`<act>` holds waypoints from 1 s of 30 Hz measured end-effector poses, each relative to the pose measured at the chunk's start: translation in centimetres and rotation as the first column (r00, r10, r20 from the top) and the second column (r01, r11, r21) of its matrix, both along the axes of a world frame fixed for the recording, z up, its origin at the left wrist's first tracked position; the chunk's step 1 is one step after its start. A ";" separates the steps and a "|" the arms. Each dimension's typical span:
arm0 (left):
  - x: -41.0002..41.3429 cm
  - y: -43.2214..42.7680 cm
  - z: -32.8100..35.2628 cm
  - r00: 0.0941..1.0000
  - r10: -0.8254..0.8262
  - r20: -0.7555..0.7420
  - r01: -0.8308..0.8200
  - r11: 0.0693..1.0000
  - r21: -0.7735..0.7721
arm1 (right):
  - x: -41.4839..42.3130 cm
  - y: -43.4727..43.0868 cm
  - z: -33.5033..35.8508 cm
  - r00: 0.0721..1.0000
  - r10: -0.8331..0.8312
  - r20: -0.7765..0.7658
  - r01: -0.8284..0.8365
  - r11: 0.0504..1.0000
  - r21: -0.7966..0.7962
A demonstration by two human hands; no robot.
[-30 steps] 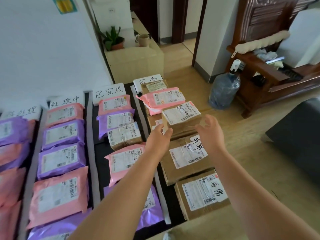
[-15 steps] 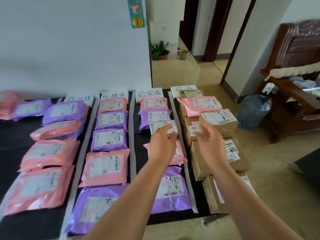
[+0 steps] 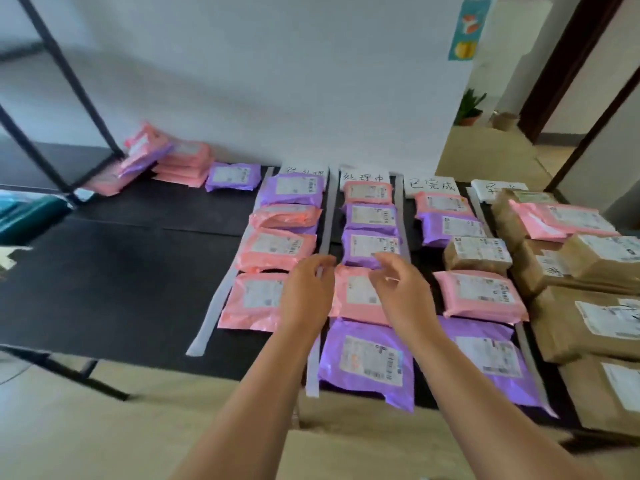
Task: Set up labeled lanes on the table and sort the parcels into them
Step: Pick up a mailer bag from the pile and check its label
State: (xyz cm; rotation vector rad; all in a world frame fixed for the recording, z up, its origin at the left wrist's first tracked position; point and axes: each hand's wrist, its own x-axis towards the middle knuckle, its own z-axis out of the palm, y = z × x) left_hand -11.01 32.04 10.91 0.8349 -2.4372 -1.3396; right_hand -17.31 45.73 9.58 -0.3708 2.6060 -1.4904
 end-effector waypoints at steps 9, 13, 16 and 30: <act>13.8 -15.7 -0.1 0.955 0.295 0.030 -0.295 0.955 0.007 | 10.7 -17.1 -0.6 0.973 0.230 0.034 -0.230 0.973 0.011; 16.9 -20.9 -0.4 0.915 0.401 0.042 -0.402 0.915 0.017 | 12.5 -22.7 -1.2 0.949 0.313 0.040 -0.313 0.950 0.013; 17.9 -24.4 -0.7 0.898 0.438 0.053 -0.439 0.898 0.017 | 12.8 -27.0 -1.5 0.926 0.374 0.048 -0.375 0.927 0.018; 12.4 -42.9 0.5 0.884 0.461 0.083 -0.463 0.886 0.011 | 5.7 -47.5 -2.0 0.905 0.421 0.062 -0.419 0.907 -0.034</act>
